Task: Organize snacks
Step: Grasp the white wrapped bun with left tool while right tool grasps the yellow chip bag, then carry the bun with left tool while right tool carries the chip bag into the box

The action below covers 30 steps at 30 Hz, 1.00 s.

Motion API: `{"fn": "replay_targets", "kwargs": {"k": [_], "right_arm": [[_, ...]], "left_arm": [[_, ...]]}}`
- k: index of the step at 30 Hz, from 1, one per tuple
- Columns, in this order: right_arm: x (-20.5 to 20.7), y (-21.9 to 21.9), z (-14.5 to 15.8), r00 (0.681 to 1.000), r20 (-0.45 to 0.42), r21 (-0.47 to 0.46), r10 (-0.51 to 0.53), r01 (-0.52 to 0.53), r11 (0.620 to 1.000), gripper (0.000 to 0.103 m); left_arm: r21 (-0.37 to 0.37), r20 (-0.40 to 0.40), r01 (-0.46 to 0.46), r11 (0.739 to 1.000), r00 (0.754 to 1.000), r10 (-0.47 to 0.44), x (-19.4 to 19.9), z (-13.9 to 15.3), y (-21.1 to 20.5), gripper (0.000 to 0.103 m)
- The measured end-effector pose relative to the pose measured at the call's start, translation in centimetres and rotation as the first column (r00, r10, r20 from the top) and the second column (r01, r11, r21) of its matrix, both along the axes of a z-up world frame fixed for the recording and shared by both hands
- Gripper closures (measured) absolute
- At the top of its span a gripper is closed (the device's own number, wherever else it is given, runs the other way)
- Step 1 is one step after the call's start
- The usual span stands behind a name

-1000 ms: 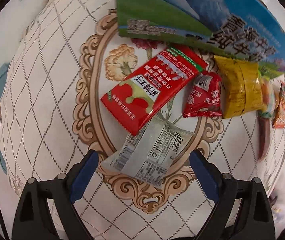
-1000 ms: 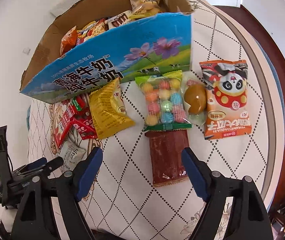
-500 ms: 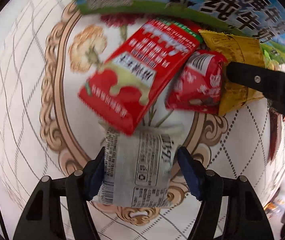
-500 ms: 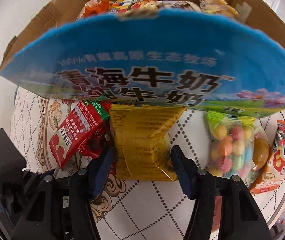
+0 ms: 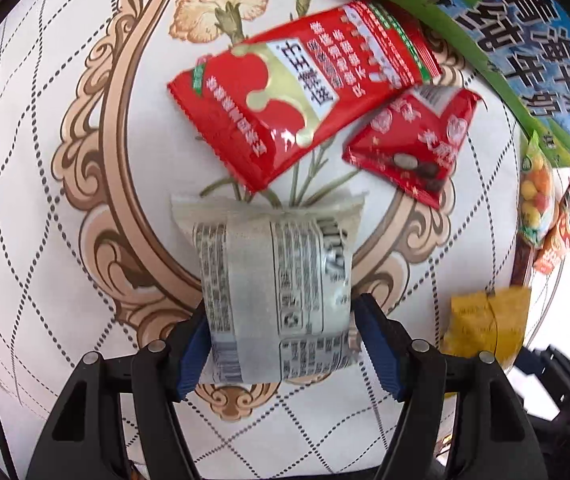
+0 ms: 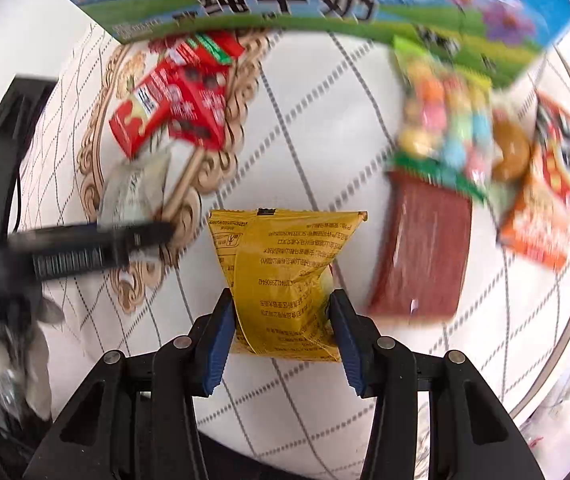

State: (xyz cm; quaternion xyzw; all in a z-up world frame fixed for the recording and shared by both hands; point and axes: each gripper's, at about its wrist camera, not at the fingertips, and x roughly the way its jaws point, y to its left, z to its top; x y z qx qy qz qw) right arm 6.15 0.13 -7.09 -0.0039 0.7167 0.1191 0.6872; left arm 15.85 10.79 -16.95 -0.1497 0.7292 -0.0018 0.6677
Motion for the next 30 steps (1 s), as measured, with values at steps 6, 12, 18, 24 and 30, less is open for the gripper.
{"fn": "replay_targets", "kwargs": {"k": [6,12,18,24,30], "right_arm": [[-0.4,-1.1,-0.7,0.997,0.023,0.027,-0.073,0.073,0.997,0.047],[-2.5,-0.6,-1.4,0.997,0.042,0.028,-0.071,0.07,0.997,0.049],[-3.8,-1.6,-2.4,0.997,-0.052,0.055,-0.06,0.063,0.996,0.049],[-3.3,-1.2,-4.0,0.993,-0.083,0.042,-0.088,0.091,0.995,0.045],[-2.9,0.2,-5.4,0.995,-0.049,-0.009,-0.083,0.082,0.997,0.044]], "left_arm": [[0.044,0.039,0.039,0.998,0.998,-0.041,-0.6,1.2,-1.3,0.051],[0.042,-0.006,0.076,0.996,0.997,-0.076,-5.0,0.8,-3.4,0.051],[0.059,-0.061,0.076,0.995,0.996,-0.072,-7.2,-2.5,-4.6,0.049],[0.057,-0.049,0.013,0.998,0.999,-0.01,-6.1,-3.3,-4.7,0.045],[0.088,-0.02,0.012,0.996,1.0,-0.011,-5.0,-1.5,-2.5,0.049]]}}
